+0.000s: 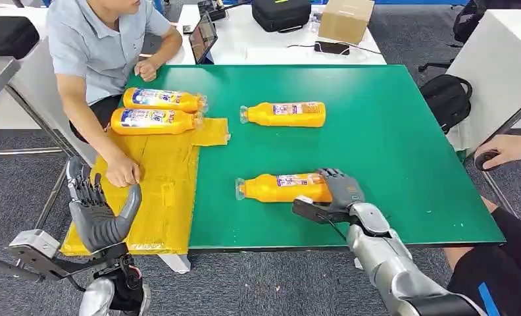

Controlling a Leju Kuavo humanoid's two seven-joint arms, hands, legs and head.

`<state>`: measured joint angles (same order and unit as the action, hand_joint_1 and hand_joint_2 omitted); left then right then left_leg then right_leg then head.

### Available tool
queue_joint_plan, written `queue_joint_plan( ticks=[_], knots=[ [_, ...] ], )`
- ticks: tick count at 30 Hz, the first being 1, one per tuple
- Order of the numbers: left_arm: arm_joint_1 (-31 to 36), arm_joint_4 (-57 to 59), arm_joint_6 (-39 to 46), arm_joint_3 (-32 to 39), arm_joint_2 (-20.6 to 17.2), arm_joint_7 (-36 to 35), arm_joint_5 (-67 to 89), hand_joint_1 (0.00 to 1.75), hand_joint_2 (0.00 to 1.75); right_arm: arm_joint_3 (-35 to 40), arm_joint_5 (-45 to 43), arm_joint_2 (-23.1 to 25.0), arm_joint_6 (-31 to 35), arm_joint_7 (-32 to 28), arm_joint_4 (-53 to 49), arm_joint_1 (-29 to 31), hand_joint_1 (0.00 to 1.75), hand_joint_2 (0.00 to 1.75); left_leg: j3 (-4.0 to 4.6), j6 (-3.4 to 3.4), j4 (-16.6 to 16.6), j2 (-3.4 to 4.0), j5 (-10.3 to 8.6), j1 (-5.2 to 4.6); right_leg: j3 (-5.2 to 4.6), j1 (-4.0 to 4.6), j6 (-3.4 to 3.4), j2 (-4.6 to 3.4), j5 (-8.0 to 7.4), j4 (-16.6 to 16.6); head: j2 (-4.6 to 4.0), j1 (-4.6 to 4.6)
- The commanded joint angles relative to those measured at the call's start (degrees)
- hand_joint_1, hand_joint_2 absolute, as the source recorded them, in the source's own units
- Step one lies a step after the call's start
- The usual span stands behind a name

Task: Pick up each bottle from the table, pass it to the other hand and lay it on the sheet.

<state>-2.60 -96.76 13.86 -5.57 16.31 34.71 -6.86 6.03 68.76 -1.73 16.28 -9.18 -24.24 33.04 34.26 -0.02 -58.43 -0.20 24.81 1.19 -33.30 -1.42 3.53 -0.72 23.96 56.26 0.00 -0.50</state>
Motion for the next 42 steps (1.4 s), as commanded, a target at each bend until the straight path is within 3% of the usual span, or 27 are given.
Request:
queue_joint_plan(
  ticks=[1,9,13,15,20,22,25,28,31,32,35,42],
  knots=[
    [2.7,4.9,-0.5,0.6,-1.6,0.6,-0.7,0.0,1.75,-3.9,-5.1,-0.2,-4.0,-5.4,5.8,-3.3,1.75,1.75,0.0,0.05,0.2,-0.28,-0.11,0.05,0.12,0.09,-0.18,0.35,-0.03,-0.2,0.0,-0.02],
    [3.5,5.9,-0.8,-0.3,-2.0,1.1,-0.9,0.0,1.75,-6.4,-10.4,0.5,-1.9,-10.5,4.7,-3.7,1.75,1.75,-0.06,0.04,0.2,-0.19,-0.06,0.06,0.68,0.1,-0.19,0.28,-0.02,-0.2,0.0,0.0],
    [4.0,7.3,2.6,-1.3,-2.5,2.9,3.2,0.0,1.75,-13.4,-22.1,3.0,0.3,-21.3,1.5,-4.5,1.75,1.75,-0.02,0.02,0.1,-0.11,-0.03,0.05,0.58,0.07,-0.11,0.14,-0.02,-0.1,0.0,0.0],
    [4.3,8.7,4.9,-1.8,-2.7,2.9,5.9,0.0,1.75,-14.0,-23.8,3.7,0.7,-22.7,0.4,-4.6,1.75,1.75,0.04,0.03,0.1,-0.06,-0.04,0.03,0.53,0.07,-0.12,0.09,-0.04,-0.1,0.0,-0.02],
    [5.0,12.6,7.4,-4.2,-4.1,-0.9,12.1,0.0,1.75,-15.5,-27.8,4.6,2.9,-25.8,-2.4,-5.3,1.75,1.75,0.12,0.04,0.1,-0.03,-0.06,0.03,0.46,0.07,-0.17,0.08,-0.07,-0.1,0.0,0.0],
    [2.8,17.1,0.7,-8.3,-5.3,-5.4,11.2,0.0,1.75,-17.6,-35.5,6.3,2.4,-30.8,-8.9,-7.4,1.75,1.75,0.23,0.04,0.2,-0.03,-0.07,-0.02,0.37,0.02,-0.14,0.07,-0.05,-0.1,0.0,0.04],
    [1.2,16.1,-1.8,-10.5,-5.5,-5.4,13.9,0.0,1.75,-13.6,-48.2,7.5,1.7,-30.8,-22.0,-12.0,1.75,1.75,0.56,0.07,0.1,0.04,-0.01,-0.01,0.11,0.04,-0.17,0.02,-0.02,0.0,0.0,0.0],
    [0.1,15.6,-6.1,-13.0,-6.2,-5.3,14.0,0.0,1.75,-11.0,-54.9,8.5,1.9,-30.8,-29.8,-14.1,1.75,1.75,0.74,0.09,0.1,-0.1,-0.02,-0.05,0.01,-0.01,-0.11,0.12,0.04,0.1,0.0,0.0],
    [-0.2,15.6,-6.0,-13.1,-6.0,-5.3,14.0,0.0,1.75,-11.0,-54.8,8.7,2.0,-30.8,-29.7,-14.1,1.75,1.75,0.95,0.09,0.0,-0.17,-0.03,-0.01,-0.15,0.02,-0.08,0.17,0.01,0.0,0.0,0.0],
    [-0.1,16.4,-10.2,-14.7,-6.5,-7.4,12.6,0.0,1.75,-10.4,-56.9,9.1,1.3,-30.8,-32.6,-14.8,1.75,1.75,0.82,0.11,0.1,-0.1,0.03,-0.02,-0.06,0.03,-0.17,0.13,0.06,0.0,0.0,0.0],
    [-0.5,17.9,-11.5,-18.4,-6.8,-6.3,15.3,0.0,1.75,-8.6,-58.2,10.1,0.6,-30.8,-35.7,-15.7,1.75,1.75,1.02,0.07,0.1,-0.12,-0.04,-0.02,-0.3,0.02,-0.11,0.16,0.0,0.0,0.0,0.02],
    [-0.6,16.8,-13.6,-19.6,-7.0,-4.5,13.9,0.0,1.75,-5.8,-56.4,10.5,-2.1,-30.8,-31.2,-14.5,1.75,1.75,1.01,0.11,0.1,-0.15,-0.03,0.0,-0.27,0.03,-0.1,0.18,0.01,0.0,0.0,0.0]
  ],
)
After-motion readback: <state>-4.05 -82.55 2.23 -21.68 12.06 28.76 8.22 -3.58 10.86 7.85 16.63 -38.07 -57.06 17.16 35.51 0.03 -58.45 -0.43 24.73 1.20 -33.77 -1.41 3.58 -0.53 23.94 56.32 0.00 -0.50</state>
